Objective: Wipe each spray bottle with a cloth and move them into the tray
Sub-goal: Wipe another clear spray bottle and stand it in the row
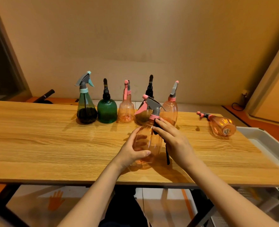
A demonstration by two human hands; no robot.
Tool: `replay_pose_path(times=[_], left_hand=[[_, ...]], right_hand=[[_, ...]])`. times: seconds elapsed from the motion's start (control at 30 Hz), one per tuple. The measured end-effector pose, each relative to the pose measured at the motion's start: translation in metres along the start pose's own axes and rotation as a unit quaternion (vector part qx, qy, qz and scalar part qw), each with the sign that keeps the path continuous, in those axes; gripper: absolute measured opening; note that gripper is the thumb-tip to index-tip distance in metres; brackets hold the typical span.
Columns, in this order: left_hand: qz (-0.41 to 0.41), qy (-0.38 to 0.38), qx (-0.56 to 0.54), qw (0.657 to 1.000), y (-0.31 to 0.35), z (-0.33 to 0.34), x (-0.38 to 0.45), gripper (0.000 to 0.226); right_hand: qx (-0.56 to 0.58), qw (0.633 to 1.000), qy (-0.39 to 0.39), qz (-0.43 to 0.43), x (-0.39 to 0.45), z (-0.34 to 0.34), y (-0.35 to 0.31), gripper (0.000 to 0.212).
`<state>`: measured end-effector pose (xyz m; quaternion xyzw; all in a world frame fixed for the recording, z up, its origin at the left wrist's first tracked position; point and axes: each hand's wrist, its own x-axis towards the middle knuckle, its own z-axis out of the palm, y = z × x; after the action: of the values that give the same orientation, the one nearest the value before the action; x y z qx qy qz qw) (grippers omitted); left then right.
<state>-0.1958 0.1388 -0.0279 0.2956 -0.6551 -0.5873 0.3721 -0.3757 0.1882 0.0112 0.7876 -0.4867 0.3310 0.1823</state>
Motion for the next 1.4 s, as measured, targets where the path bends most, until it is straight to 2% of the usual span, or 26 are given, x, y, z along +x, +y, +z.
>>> replay_pose_path(times=[0.17, 0.3, 0.37, 0.43, 0.57, 0.67, 0.8, 0.87, 0.93, 1.03, 1.1, 1.17, 1.27, 1.4], left_hand=[[-0.009, -0.009, 0.035, 0.999, 0.000, -0.001, 0.004, 0.087], [-0.009, -0.025, 0.009, 1.000, 0.004, -0.012, 0.003, 0.088], [-0.009, -0.031, -0.002, 0.999, 0.008, -0.019, 0.002, 0.088], [-0.015, -0.036, 0.023, 0.999, 0.011, -0.019, 0.003, 0.090], [-0.012, 0.047, 0.156, 0.987, 0.008, -0.011, 0.009, 0.102], [-0.004, 0.075, 0.162, 0.984, 0.008, -0.011, 0.007, 0.096], [-0.016, 0.039, 0.133, 0.990, 0.014, -0.017, 0.002, 0.083], [-0.029, 0.014, 0.119, 0.992, 0.015, -0.018, 0.001, 0.090], [-0.029, 0.007, 0.114, 0.993, 0.013, -0.016, 0.000, 0.101], [-0.021, 0.055, 0.104, 0.993, 0.009, -0.012, -0.002, 0.113], [-0.017, 0.074, 0.105, 0.992, 0.005, -0.013, -0.002, 0.113], [-0.018, 0.073, 0.130, 0.989, 0.004, -0.013, -0.002, 0.110], [-0.009, 0.069, 0.166, 0.984, 0.004, -0.014, 0.001, 0.096], [0.010, 0.053, 0.216, 0.975, 0.007, -0.011, 0.006, 0.097]], right_hand=[[0.019, 0.999, 0.017, 0.021, -0.007, 0.001, -0.003, 0.067], [0.069, 0.996, 0.033, 0.039, -0.010, 0.006, -0.004, 0.057], [0.092, 0.994, 0.043, 0.050, -0.011, 0.007, -0.005, 0.045], [0.117, 0.989, 0.050, 0.069, -0.011, 0.008, -0.007, 0.040], [0.140, 0.987, 0.031, 0.069, -0.012, 0.011, -0.012, 0.050], [0.126, 0.989, 0.043, 0.067, -0.009, 0.008, -0.009, 0.050], [0.101, 0.988, 0.079, 0.086, 0.003, 0.006, -0.004, 0.042], [0.112, 0.988, 0.060, 0.091, 0.007, 0.008, -0.010, 0.042], [0.124, 0.988, 0.033, 0.081, 0.006, 0.013, -0.018, 0.047], [0.125, 0.991, 0.015, 0.050, -0.001, 0.020, -0.025, 0.047], [0.124, 0.991, 0.026, 0.033, -0.002, 0.016, -0.022, 0.045], [0.110, 0.991, 0.071, 0.035, 0.002, 0.006, -0.016, 0.042], [0.097, 0.985, 0.138, 0.031, 0.023, -0.016, -0.009, 0.040], [0.112, 0.988, 0.107, 0.010, 0.065, -0.041, -0.007, 0.035]])
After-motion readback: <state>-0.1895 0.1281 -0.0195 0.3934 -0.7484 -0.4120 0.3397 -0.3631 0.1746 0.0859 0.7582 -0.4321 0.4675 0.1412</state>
